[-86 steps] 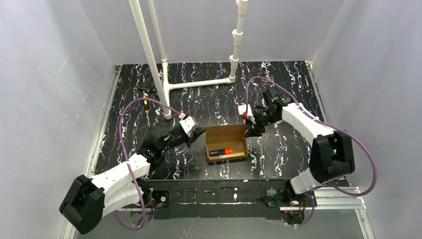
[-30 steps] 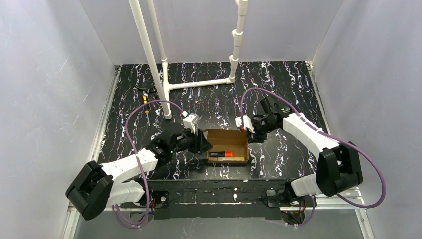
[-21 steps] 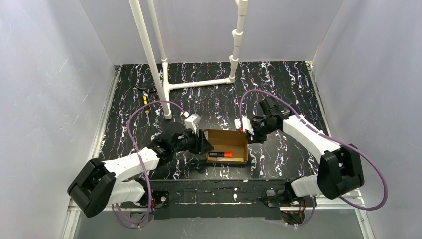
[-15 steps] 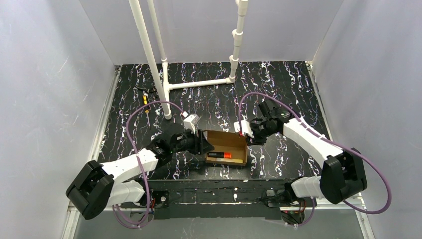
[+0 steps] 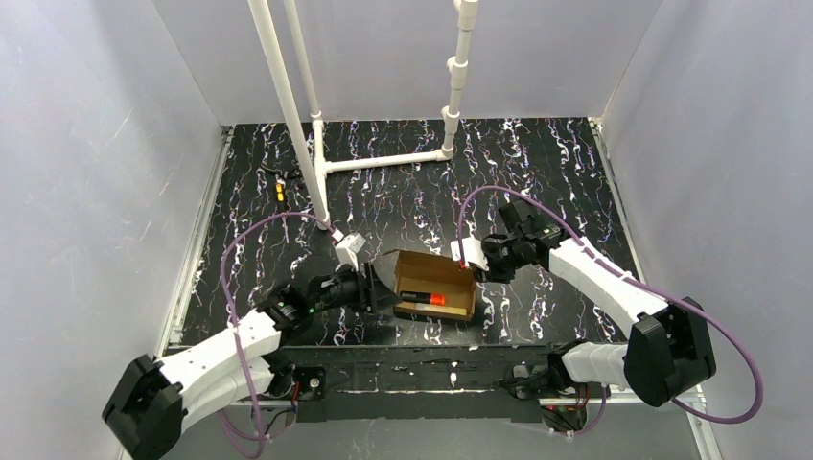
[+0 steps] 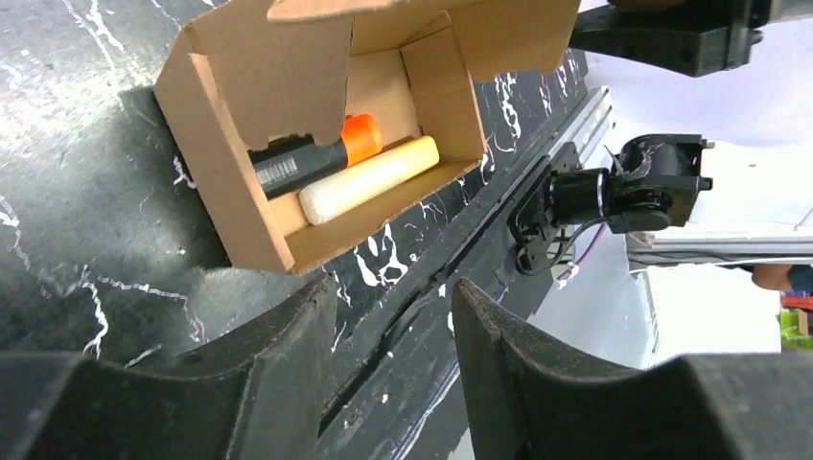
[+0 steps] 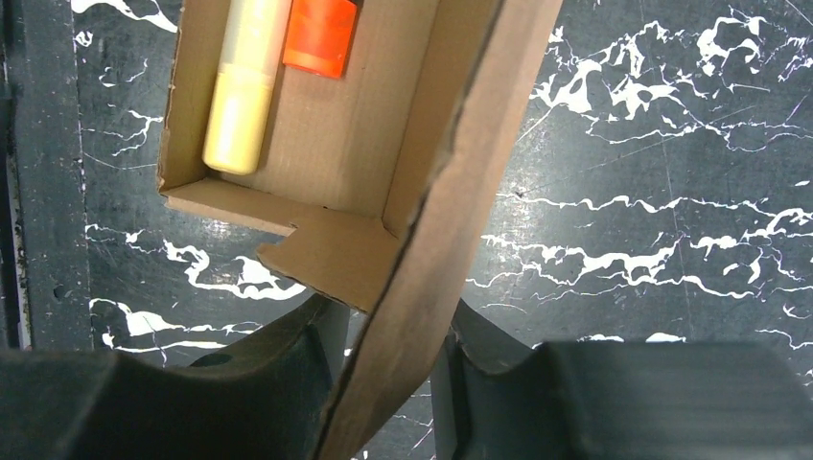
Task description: Fold the paper box
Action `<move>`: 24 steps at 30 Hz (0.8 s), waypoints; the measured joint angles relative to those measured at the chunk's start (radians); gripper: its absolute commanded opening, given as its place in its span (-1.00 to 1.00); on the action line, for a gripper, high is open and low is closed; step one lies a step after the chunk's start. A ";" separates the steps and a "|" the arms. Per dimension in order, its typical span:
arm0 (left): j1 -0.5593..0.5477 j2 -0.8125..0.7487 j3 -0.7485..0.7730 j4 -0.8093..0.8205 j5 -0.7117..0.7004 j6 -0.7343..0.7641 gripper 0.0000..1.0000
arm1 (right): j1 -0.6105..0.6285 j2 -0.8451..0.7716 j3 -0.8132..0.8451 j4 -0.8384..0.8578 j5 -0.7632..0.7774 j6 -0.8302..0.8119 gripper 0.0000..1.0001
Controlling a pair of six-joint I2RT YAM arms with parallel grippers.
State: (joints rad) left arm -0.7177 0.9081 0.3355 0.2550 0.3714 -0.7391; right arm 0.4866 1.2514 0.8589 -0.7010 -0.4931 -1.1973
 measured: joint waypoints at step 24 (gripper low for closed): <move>0.052 0.067 -0.048 -0.119 -0.177 -0.202 -0.29 | 0.013 -0.035 -0.006 -0.010 0.021 0.015 0.18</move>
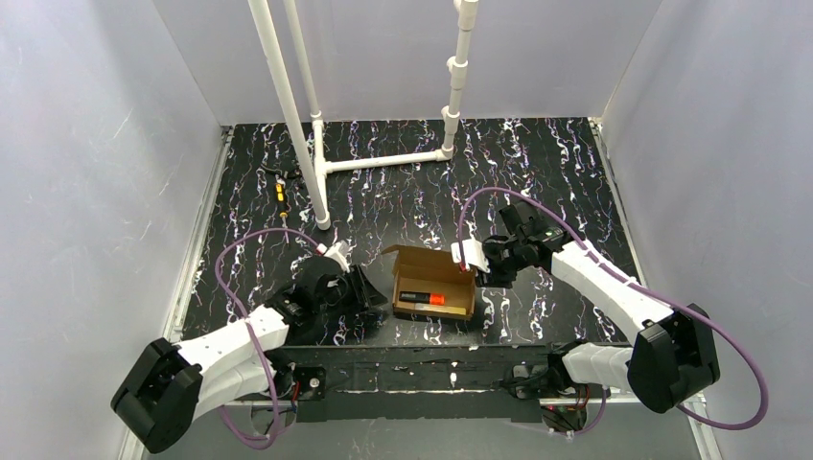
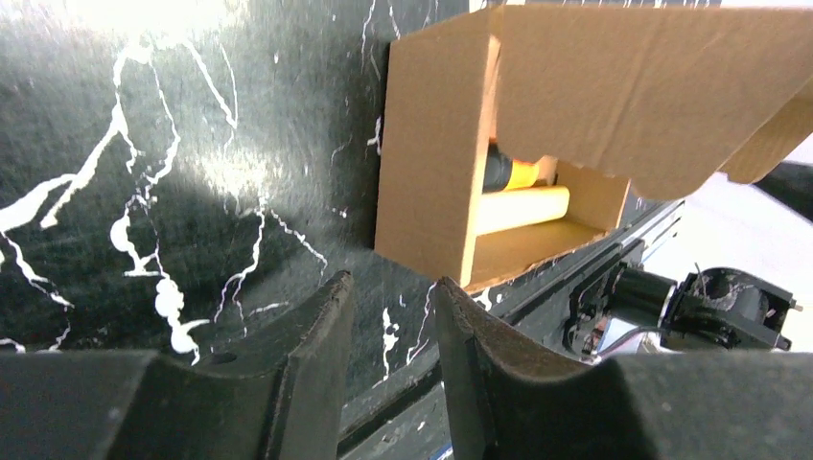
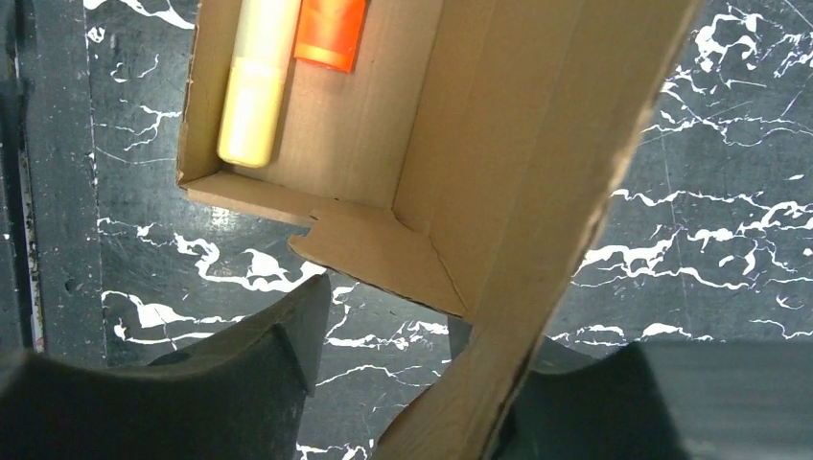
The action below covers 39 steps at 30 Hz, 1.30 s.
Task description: Fold the paper box
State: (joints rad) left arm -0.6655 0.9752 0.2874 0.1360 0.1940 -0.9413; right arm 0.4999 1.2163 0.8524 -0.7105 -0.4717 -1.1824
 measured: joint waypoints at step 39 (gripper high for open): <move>0.048 0.255 0.269 0.044 -0.152 0.112 -0.39 | 0.072 0.174 0.298 -0.138 -0.151 0.178 -0.28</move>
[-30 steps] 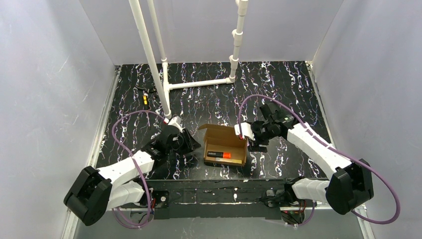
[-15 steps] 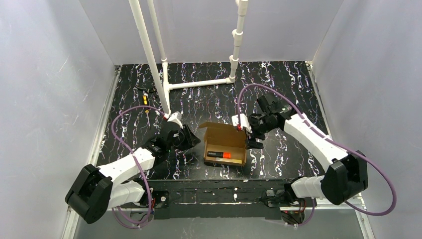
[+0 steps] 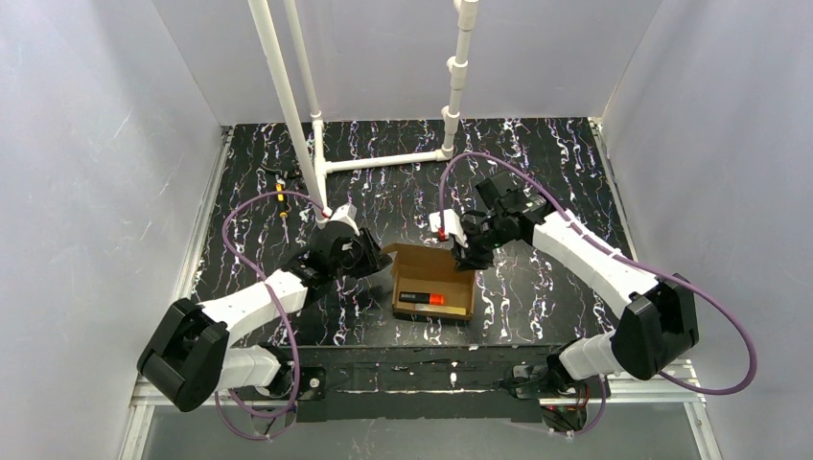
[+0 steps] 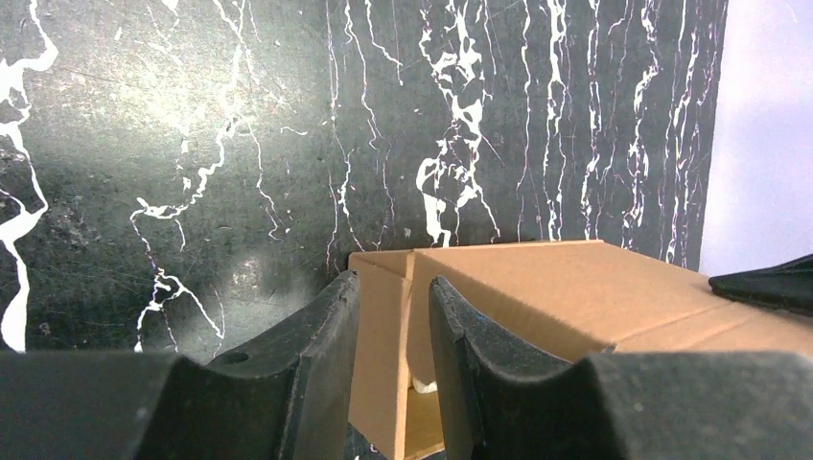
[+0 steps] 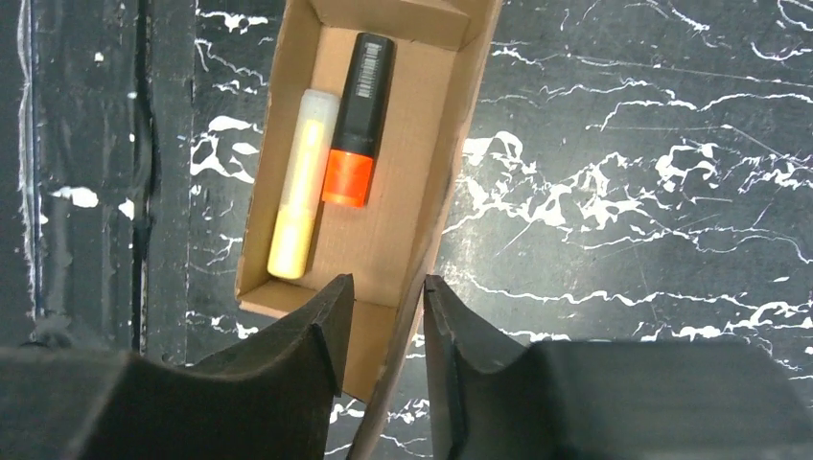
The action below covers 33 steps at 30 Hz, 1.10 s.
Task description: Fold the paper box
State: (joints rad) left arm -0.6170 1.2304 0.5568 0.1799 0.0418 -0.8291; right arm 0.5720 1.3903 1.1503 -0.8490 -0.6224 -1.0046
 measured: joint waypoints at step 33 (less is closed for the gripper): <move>0.033 0.200 0.148 0.056 0.124 -0.022 -0.46 | 0.065 -0.089 -0.108 0.365 0.372 0.186 -0.97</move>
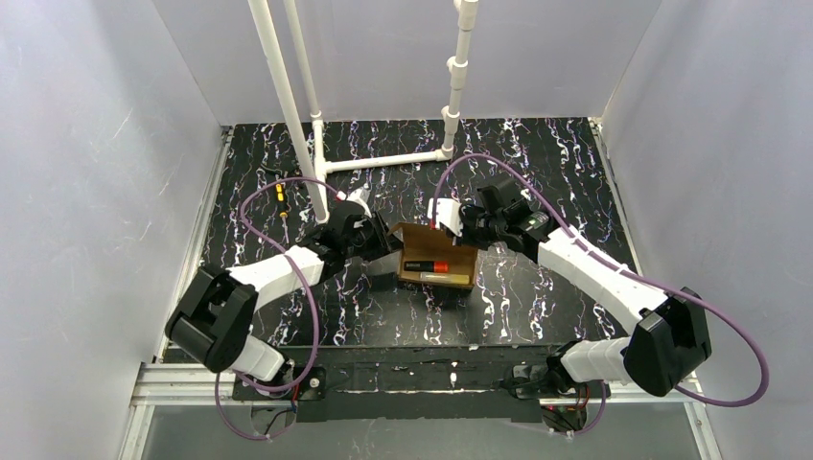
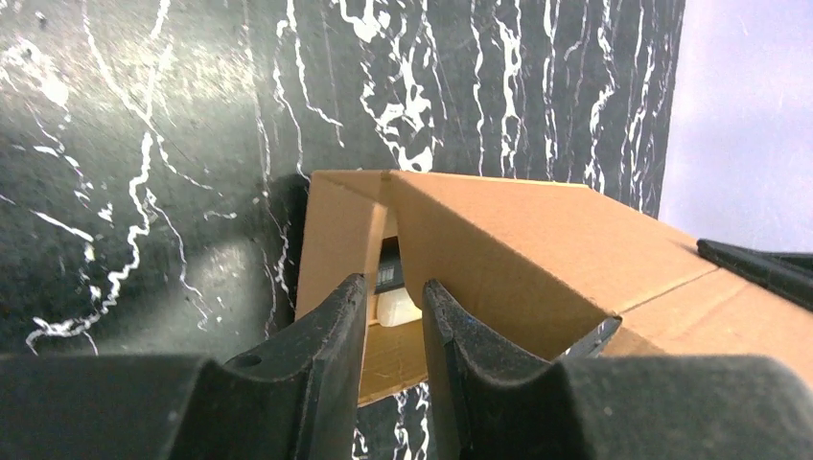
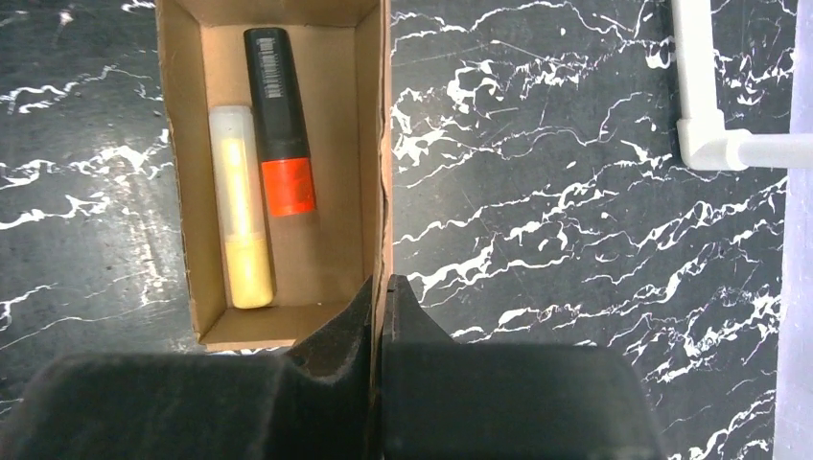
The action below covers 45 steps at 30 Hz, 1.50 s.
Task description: Fold the paper box
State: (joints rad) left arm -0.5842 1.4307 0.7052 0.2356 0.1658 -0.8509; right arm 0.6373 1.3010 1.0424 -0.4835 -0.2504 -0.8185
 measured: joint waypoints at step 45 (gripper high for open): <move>0.120 -0.237 -0.085 -0.056 0.273 0.152 -0.32 | -0.013 -0.105 -0.134 -0.358 -0.372 -0.277 0.82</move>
State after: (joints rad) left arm -0.4641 1.1934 0.6201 0.1799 0.4385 -0.6987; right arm 0.6243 1.1965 0.9085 -0.8417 -0.6220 -1.0950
